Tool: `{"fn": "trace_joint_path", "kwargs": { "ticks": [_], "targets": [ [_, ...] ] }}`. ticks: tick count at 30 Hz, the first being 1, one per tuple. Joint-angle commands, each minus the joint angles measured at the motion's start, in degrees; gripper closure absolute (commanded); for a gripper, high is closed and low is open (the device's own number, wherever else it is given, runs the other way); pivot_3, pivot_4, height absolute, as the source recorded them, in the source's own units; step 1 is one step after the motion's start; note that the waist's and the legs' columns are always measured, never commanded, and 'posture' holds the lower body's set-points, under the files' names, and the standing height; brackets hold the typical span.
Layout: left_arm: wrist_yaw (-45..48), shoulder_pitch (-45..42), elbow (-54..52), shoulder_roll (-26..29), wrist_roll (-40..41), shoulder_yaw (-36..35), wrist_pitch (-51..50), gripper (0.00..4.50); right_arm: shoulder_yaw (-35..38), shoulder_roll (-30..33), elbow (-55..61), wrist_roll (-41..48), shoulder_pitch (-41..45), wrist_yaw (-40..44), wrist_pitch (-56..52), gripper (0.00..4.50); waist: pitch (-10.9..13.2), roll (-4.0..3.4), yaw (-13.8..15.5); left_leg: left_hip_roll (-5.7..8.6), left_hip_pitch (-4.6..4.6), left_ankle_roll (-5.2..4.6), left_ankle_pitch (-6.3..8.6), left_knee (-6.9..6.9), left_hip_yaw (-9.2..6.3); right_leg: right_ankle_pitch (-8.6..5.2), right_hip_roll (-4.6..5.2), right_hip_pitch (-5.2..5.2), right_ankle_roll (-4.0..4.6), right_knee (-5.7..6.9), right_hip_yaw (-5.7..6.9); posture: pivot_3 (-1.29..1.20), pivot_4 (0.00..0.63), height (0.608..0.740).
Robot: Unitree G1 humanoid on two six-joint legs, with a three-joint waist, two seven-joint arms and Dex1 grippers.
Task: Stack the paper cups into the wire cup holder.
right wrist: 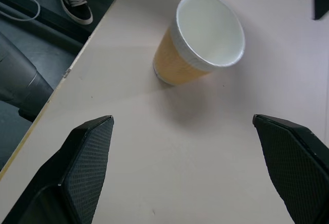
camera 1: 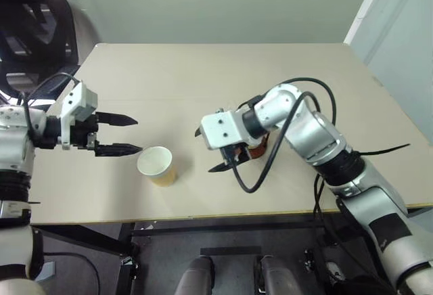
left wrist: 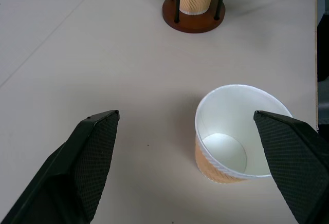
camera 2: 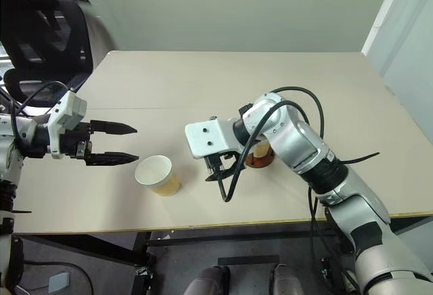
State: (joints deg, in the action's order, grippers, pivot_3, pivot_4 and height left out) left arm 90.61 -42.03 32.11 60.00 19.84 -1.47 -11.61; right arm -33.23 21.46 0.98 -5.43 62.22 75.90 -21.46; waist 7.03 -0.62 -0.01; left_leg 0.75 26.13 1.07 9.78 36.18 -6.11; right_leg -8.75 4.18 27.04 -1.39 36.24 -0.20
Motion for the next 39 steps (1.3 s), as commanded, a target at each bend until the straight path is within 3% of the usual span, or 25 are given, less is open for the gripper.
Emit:
{"fn": "trace_joint_path", "kwargs": {
  "ticks": [1,7,17,39],
  "targets": [
    [1.86,-2.07,-0.45,0.32,-0.32,-0.44,-0.25,0.00,-1.86,-2.31,-1.41,-2.14,2.10,-1.56,1.93,0.09,0.00,0.00,0.00,0.00,0.00,0.01,0.00,0.00,0.00,0.00,0.00,0.00,0.00,0.00,0.00,0.00,0.150,0.740],
    [1.89,-1.95,-1.78,0.53,0.26,0.06,-0.96,0.00,-3.99,-6.67,-5.64,-4.85,3.05,-3.28,4.88,0.09,0.00,0.00,-0.07,-0.01,0.01,0.07,0.04,-0.01,0.00,0.00,0.00,0.04,0.01,0.01,0.00,0.00,0.150,0.740],
    [1.89,5.66,-4.76,5.41,4.20,3.75,3.03,0.00,-4.49,-10.34,-9.31,-6.70,3.74,-3.76,7.73,0.09,-0.02,0.04,-0.15,-0.04,0.16,0.65,0.42,-0.03,-0.01,-0.03,-0.02,0.25,0.09,0.05,0.01,0.00,0.150,0.740],
    [1.89,0.63,-1.59,6.51,5.06,8.83,3.98,0.00,-6.35,-16.22,-15.50,-10.37,5.24,-5.53,13.48,0.09,-0.02,0.05,-0.25,-0.10,0.18,0.89,0.38,-0.03,-0.02,0.06,-0.04,0.34,0.32,0.17,0.02,0.00,0.150,0.740]
  ]
}}
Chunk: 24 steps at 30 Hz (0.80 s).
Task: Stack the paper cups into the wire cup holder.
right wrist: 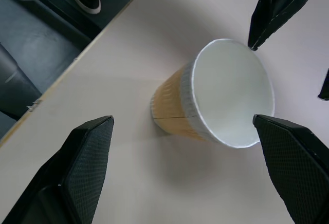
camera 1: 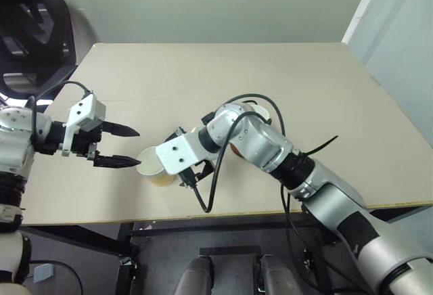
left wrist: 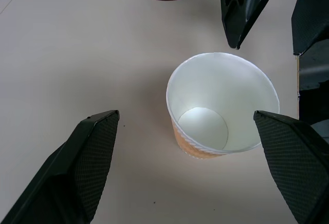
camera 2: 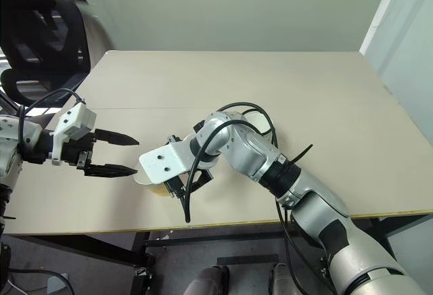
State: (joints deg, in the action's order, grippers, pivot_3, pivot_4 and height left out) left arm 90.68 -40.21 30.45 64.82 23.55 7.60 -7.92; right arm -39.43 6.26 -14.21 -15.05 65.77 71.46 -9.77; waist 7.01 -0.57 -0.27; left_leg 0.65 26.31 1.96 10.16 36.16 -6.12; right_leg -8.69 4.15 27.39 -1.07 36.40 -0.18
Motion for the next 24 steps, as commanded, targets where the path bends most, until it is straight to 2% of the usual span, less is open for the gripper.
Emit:
{"fn": "trace_joint_path", "kwargs": {
  "ticks": [1,16,20,24],
  "targets": [
    [1.82,-1.15,0.10,1.80,1.44,-0.23,0.29,0.00,-0.23,-1.30,-0.96,-1.09,1.86,-1.38,2.35,0.09,0.00,0.00,0.00,0.00,0.00,0.00,0.00,0.00,0.00,0.00,0.00,0.00,0.00,0.00,0.00,0.00,0.150,0.740],
    [1.82,0.10,-4.01,2.09,2.40,-1.26,-2.20,0.00,-2.49,-3.47,-5.08,-5.73,1.61,-2.56,9.03,0.09,0.00,0.00,-0.02,-0.03,0.01,0.06,0.04,0.00,0.00,0.00,0.00,0.01,0.01,0.00,0.01,0.00,0.150,0.740],
    [1.82,0.13,-5.02,1.82,2.33,-1.31,-2.98,0.00,-2.62,-4.02,-5.49,-6.54,1.08,-3.25,9.50,0.88,0.00,0.00,-0.02,-0.05,0.01,0.07,0.04,0.00,0.00,0.00,-0.01,0.02,0.01,0.01,0.01,0.00,0.150,0.740],
    [1.82,-0.17,-5.49,1.61,2.42,-0.66,-3.12,0.00,-2.53,-4.14,-5.82,-7.05,0.72,-3.51,9.77,2.39,0.00,0.00,-0.02,-0.06,0.01,0.09,0.05,0.00,0.00,0.01,-0.01,0.02,0.01,0.00,0.02,0.00,0.150,0.740]
  ]
}}
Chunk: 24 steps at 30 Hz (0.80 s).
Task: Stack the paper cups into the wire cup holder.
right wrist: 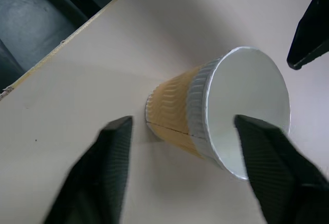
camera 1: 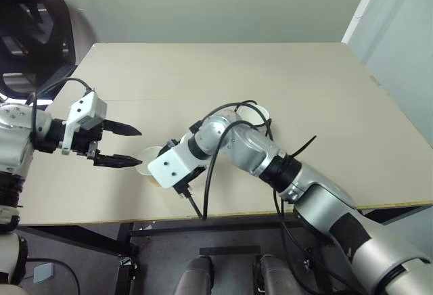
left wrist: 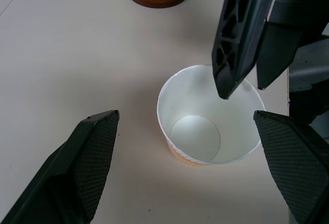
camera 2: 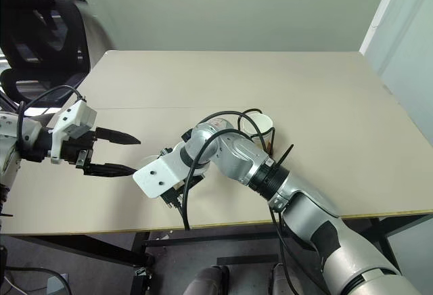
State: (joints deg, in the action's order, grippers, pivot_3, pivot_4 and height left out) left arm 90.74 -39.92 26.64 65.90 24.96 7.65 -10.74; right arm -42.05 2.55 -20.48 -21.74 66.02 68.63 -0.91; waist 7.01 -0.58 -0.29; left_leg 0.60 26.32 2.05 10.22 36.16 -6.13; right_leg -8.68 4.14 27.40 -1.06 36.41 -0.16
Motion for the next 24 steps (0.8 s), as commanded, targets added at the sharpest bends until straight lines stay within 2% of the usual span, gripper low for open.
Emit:
{"fn": "trace_joint_path", "kwargs": {
  "ticks": [1,5,6,17,24],
  "targets": [
    [1.76,-0.65,-1.73,0.48,1.04,-0.38,-0.26,0.00,0.10,-0.34,0.30,-0.44,0.45,-0.67,1.05,2.76,0.00,0.00,0.00,0.00,0.00,0.00,0.00,0.00,0.00,0.00,0.00,0.00,0.00,0.00,0.00,0.00,0.150,0.740],
    [1.76,-2.05,-1.47,-0.07,0.98,1.07,0.04,0.00,0.17,0.43,-0.76,-0.90,0.81,-0.37,2.02,4.26,0.00,0.00,0.01,-0.01,0.00,0.01,0.00,0.00,0.00,0.00,0.00,0.00,0.00,0.00,0.00,0.00,0.150,0.740],
    [1.76,-2.47,-1.32,-0.23,0.96,1.50,0.15,0.00,0.20,0.56,-1.10,-0.99,0.91,-0.35,2.32,4.46,0.00,0.00,0.03,-0.01,0.00,0.01,0.00,0.00,0.00,0.00,0.00,-0.01,0.01,0.00,0.00,0.00,0.150,0.740],
    [1.76,-7.09,1.28,-1.86,1.58,6.38,1.68,0.00,1.43,2.66,-2.43,-1.44,1.59,-0.19,3.38,4.46,0.00,0.01,0.02,-0.10,0.00,0.05,0.02,0.00,0.00,0.04,-0.04,0.00,0.07,-0.02,0.03,0.00,0.150,0.740],
    [1.76,-7.23,1.92,-1.95,2.04,6.88,2.39,0.00,7.07,11.48,-0.60,1.63,3.75,2.87,2.79,4.46,0.01,0.02,0.24,-0.09,0.06,0.02,-0.02,0.03,0.00,0.09,-0.04,-0.03,0.14,-0.07,0.04,0.00,0.150,0.740]
  ]
}}
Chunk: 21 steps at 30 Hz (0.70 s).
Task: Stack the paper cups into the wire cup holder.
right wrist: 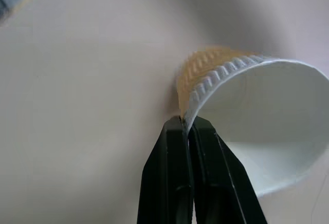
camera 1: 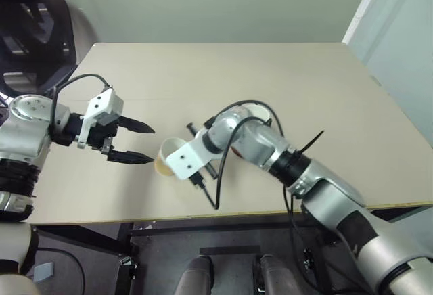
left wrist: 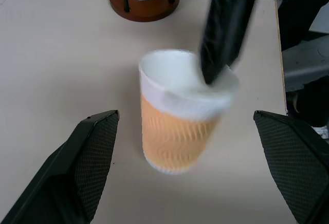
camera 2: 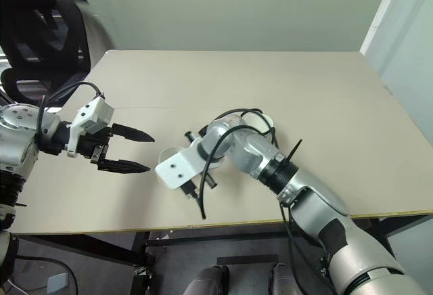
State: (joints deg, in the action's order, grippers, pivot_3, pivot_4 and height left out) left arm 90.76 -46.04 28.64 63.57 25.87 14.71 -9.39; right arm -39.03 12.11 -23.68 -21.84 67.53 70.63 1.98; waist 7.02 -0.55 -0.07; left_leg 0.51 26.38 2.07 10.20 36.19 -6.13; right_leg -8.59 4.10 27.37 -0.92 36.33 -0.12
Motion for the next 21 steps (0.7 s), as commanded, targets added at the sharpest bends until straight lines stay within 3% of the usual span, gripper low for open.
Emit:
{"fn": "trace_joint_path", "kwargs": {
  "ticks": [1,7,14,21],
  "targets": [
    [1.74,-1.06,-0.05,0.27,1.13,-0.25,1.04,0.00,4.92,3.39,3.45,2.40,2.24,1.73,-0.39,4.46,0.00,0.01,0.00,0.00,0.00,-0.01,-0.01,0.00,0.00,0.01,0.00,0.00,0.02,-0.02,0.00,0.00,0.150,0.740],
    [1.74,-1.60,1.08,-0.77,0.53,-0.21,1.51,0.00,9.31,10.23,6.92,5.39,3.27,5.92,-2.36,4.46,0.01,0.02,-0.04,-0.07,-0.01,-0.17,-0.10,-0.02,0.02,0.01,-0.05,0.01,0.01,-0.02,0.01,0.00,0.150,0.740],
    [1.74,-2.83,0.82,-1.92,0.18,0.33,0.84,0.00,13.91,11.42,5.48,9.42,7.97,6.63,-6.44,4.46,0.02,0.02,-0.16,-0.15,-0.03,-0.48,-0.34,-0.02,0.02,0.01,-0.13,0.03,0.01,0.02,0.01,0.00,0.150,0.740],
    [1.74,-3.20,0.19,-1.98,0.44,0.78,0.22,0.00,17.57,16.57,1.03,12.06,13.78,8.75,-6.27,4.46,0.04,0.05,0.11,-0.16,0.04,-0.47,-0.33,-0.03,-0.01,0.01,-0.17,0.03,0.01,-0.11,0.01,0.00,0.150,0.740]
  ]
}}
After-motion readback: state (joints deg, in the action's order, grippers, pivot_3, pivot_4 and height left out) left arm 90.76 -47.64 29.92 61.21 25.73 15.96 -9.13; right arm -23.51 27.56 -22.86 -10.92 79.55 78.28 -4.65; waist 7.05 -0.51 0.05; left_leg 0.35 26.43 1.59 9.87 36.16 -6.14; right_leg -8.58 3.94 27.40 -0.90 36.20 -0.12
